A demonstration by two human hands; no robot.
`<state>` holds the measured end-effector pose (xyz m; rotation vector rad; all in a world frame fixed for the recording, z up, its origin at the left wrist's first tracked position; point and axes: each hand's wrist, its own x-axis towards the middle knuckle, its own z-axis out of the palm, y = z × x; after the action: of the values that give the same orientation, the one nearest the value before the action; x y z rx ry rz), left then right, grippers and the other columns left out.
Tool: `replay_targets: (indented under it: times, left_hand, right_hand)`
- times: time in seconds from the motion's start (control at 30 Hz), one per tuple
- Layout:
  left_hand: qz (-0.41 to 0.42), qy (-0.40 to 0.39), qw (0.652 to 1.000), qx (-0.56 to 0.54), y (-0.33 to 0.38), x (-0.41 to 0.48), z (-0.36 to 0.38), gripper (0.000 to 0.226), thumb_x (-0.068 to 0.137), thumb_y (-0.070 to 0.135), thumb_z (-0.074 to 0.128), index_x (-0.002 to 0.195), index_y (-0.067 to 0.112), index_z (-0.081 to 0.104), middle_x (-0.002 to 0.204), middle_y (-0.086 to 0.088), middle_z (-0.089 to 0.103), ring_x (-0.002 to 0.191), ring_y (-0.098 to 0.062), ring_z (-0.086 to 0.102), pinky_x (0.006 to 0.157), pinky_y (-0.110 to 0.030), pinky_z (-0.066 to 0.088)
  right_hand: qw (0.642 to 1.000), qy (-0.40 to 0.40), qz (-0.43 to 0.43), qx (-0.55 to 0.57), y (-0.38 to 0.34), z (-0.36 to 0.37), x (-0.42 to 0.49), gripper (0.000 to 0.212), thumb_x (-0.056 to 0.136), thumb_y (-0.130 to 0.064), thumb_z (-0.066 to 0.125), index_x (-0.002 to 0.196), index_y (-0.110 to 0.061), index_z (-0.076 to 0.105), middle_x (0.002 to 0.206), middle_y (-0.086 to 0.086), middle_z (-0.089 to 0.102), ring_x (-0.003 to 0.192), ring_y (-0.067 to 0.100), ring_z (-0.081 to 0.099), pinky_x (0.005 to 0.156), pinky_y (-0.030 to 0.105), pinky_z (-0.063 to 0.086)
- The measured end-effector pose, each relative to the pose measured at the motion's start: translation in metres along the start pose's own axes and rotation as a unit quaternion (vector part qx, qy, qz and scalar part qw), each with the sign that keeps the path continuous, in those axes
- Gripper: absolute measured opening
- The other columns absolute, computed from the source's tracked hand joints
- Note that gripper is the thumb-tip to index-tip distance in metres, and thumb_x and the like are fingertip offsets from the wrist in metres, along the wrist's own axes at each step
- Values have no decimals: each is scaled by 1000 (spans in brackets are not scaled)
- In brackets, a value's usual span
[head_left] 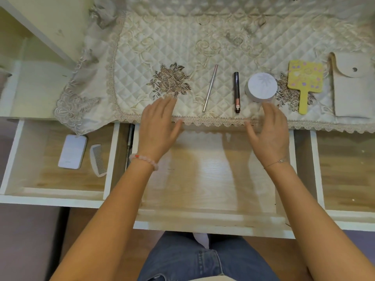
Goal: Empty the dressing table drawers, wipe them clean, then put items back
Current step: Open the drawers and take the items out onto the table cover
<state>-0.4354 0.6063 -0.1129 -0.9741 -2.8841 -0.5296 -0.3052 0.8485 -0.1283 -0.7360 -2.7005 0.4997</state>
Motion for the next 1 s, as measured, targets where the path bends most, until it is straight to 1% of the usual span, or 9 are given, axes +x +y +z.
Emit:
replay_targets:
  times: [0.1, 0.3, 0.37, 0.43, 0.5, 0.57, 0.8, 0.93, 1.0]
  left_hand:
    - [-27, -19, 999, 27, -12, -30, -4, 58, 92, 44, 40, 136, 6, 44, 140, -14, 47, 131, -32, 41, 108, -50, 30]
    - [-65, -48, 995, 50, -13, -83, -5, 60, 90, 44, 41, 138, 7, 41, 141, -13, 45, 131, -30, 41, 108, -48, 29]
    - [-79, -57, 994, 57, -9, -100, -4, 62, 89, 45, 39, 137, 6, 42, 139, -14, 47, 129, -29, 42, 108, -49, 30]
    - [-89, -61, 992, 70, -4, -114, -5, 63, 89, 47, 37, 136, 6, 43, 137, -14, 49, 127, -29, 44, 107, -49, 32]
    - [-99, -56, 990, 86, 0, -127, -7, 63, 89, 47, 38, 135, 5, 45, 134, -14, 52, 126, -29, 46, 107, -48, 33]
    - [-114, -40, 988, 95, 2, -138, -9, 62, 89, 47, 39, 134, 6, 46, 133, -13, 53, 125, -29, 47, 106, -46, 33]
    - [-175, 19, 977, 122, -10, -184, -37, 61, 90, 46, 43, 136, 6, 44, 136, -13, 50, 127, -29, 45, 106, -46, 34]
    - [-214, 26, 966, 141, -27, -212, -56, 61, 90, 48, 43, 137, 8, 43, 137, -12, 49, 127, -29, 44, 106, -45, 32]
    - [-229, 25, 963, 137, -36, -226, -63, 62, 89, 48, 45, 139, 10, 42, 140, -12, 47, 130, -29, 42, 108, -46, 30]
  right_hand:
    - [1000, -14, 5, -8, 10, -3, -22, 61, 88, -41, 48, 134, -2, 42, 135, 20, 46, 128, 35, 41, 106, 46, 36]
    - [998, -61, 11, 5, 13, -7, -66, 66, 87, -47, 38, 137, -4, 39, 139, 17, 44, 131, 31, 39, 108, 44, 34]
    - [997, -73, 9, 6, 14, -4, -79, 66, 87, -47, 40, 138, -6, 37, 140, 15, 43, 131, 30, 39, 107, 45, 35]
    - [996, -85, -2, 4, 13, -2, -89, 62, 88, -40, 51, 137, -5, 37, 140, 16, 44, 131, 31, 40, 106, 47, 36]
    - [995, -102, -15, 10, 9, 0, -97, 61, 88, -33, 58, 137, -3, 38, 139, 18, 44, 131, 32, 40, 108, 47, 34]
    - [992, -116, -39, 13, 4, 2, -102, 61, 87, -33, 58, 136, -2, 39, 139, 18, 45, 130, 33, 40, 109, 45, 33]
    - [981, -147, -126, 25, -32, 5, -108, 66, 87, -47, 43, 137, -3, 39, 139, 17, 44, 132, 31, 39, 110, 43, 31]
    - [974, -152, -166, 27, -60, 7, -113, 63, 89, -39, 55, 139, -5, 36, 143, 15, 40, 135, 29, 34, 113, 42, 27]
    - [971, -155, -179, 30, -79, 8, -119, 63, 89, -38, 56, 139, -5, 36, 144, 15, 40, 135, 29, 34, 113, 43, 27]
